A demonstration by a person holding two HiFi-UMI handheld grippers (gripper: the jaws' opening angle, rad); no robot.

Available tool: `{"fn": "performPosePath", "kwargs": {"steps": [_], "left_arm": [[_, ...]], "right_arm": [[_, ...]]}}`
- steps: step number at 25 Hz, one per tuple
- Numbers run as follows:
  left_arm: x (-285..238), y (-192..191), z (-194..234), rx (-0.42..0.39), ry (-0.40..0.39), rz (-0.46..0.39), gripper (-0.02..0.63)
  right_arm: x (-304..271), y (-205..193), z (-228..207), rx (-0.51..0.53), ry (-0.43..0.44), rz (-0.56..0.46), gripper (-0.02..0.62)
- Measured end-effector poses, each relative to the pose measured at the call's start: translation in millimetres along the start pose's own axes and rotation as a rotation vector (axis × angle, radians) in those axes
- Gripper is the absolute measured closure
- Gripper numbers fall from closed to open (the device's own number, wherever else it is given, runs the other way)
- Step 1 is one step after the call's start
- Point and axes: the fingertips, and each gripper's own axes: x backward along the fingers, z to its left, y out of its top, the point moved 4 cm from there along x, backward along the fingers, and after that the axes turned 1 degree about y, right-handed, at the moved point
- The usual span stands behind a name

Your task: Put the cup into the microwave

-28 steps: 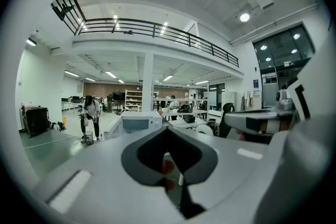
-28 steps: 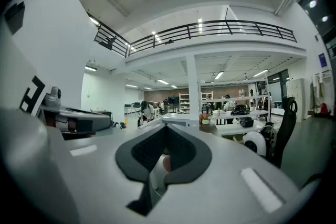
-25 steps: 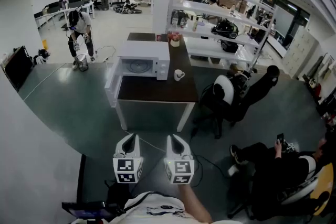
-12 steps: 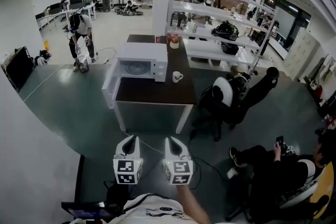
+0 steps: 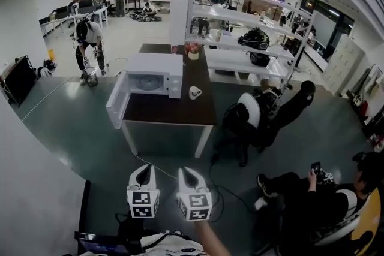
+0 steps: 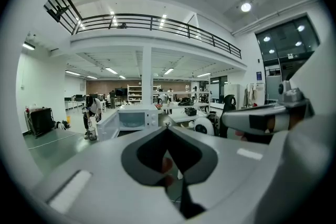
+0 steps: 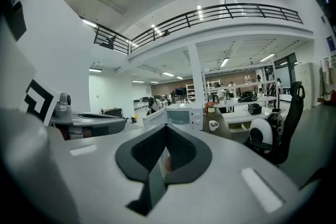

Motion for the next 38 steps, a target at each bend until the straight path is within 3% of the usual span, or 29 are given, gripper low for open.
{"fn": "performPosePath", "kwargs": {"steps": [11,19,24,38], "left_arm": [[-30.5,-10.1,7.6,0.003,-0.031,0.052,0.606],[-93.2,26.3,21.2,-0.019,-0.107,-0.015,0.606],[-114.0,18.4,47.2,0.032,-0.125,0.035,0.606],[-157.7,-5.4,73.3,0.061,-0.153,0.152,0.606]], "right_arm": [[-28.9,-13.4,-15.3,-0.040,-0.026,0.056,0.594],[-77.2,21.5,-28.8,-0.013,-0.077,-0.002,0.594],[-105.8,21.9,-26.9,-0.008,-0.101,0.026,0.594],[-162.7,13.1,-29.1,0.052,-0.085,0.126,0.594]]}}
